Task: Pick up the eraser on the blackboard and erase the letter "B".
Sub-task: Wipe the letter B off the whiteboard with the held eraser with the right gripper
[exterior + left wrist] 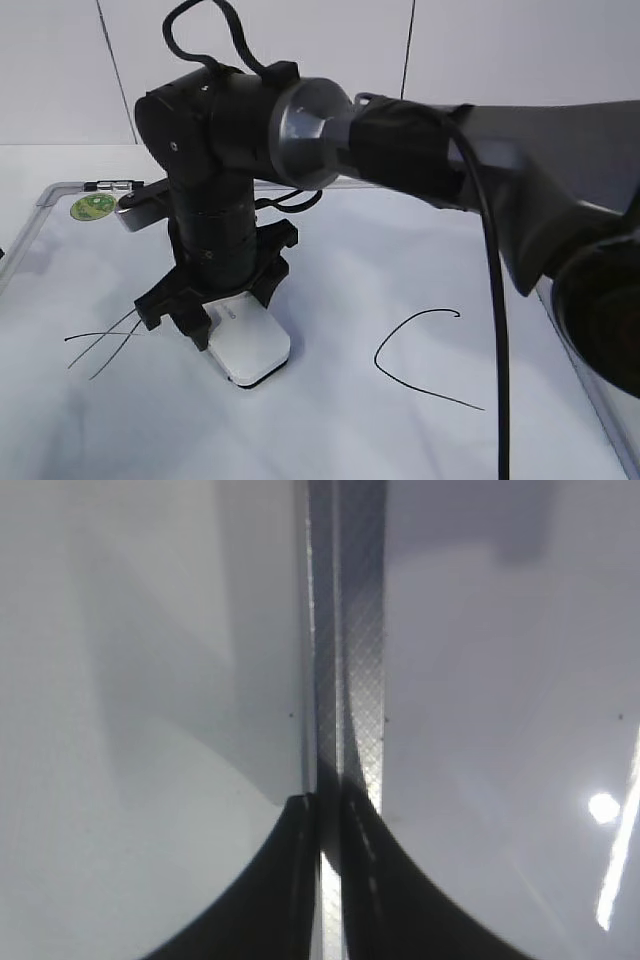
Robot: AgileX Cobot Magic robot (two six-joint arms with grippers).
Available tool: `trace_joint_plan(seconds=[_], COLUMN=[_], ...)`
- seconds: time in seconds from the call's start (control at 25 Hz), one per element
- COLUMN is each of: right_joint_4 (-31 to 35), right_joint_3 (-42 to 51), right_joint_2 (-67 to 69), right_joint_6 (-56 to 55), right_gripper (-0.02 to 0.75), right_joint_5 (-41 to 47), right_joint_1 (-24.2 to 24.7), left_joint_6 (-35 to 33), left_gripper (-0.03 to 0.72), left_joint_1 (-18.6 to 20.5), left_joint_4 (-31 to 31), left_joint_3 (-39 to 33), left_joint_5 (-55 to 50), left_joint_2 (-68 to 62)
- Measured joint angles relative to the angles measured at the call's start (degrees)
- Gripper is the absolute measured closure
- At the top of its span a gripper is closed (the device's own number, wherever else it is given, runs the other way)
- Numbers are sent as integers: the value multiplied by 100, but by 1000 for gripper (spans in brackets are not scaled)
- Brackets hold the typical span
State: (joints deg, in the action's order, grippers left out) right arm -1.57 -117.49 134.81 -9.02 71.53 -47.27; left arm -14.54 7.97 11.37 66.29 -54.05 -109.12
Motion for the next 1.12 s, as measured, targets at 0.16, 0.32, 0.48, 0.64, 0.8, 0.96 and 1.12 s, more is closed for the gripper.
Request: trace_joint_plan(seconds=[0.16,0.32,0.48,0.64,0.8,0.96,1.12], right_joint_4=[26,26,226,556,673,699,712], right_joint_3=[0,0,33,82,126,406,805], right_joint_2=[0,0,-49,-104,-140,-323,-507], right_joint_6=[27,36,49,49,49,49,49], right_gripper=[223,223,223,223,223,223,223], right_joint_5=[0,0,-12,-14,-37,-74,-76], right_joint_1=[-1,-1,-21,-71,-83,-83,-94], left_joint_6=[0,0,0,0,0,0,0], left_gripper=[654,654,654,654,654,654,654], left_joint_1=[0,0,0,0,0,0,0], left_joint_4=[0,0,0,0,0,0,0], left_joint_3=[0,0,0,0,0,0,0], left_joint_5=[0,0,0,0,0,0,0], left_joint_2=[0,0,0,0,0,0,0])
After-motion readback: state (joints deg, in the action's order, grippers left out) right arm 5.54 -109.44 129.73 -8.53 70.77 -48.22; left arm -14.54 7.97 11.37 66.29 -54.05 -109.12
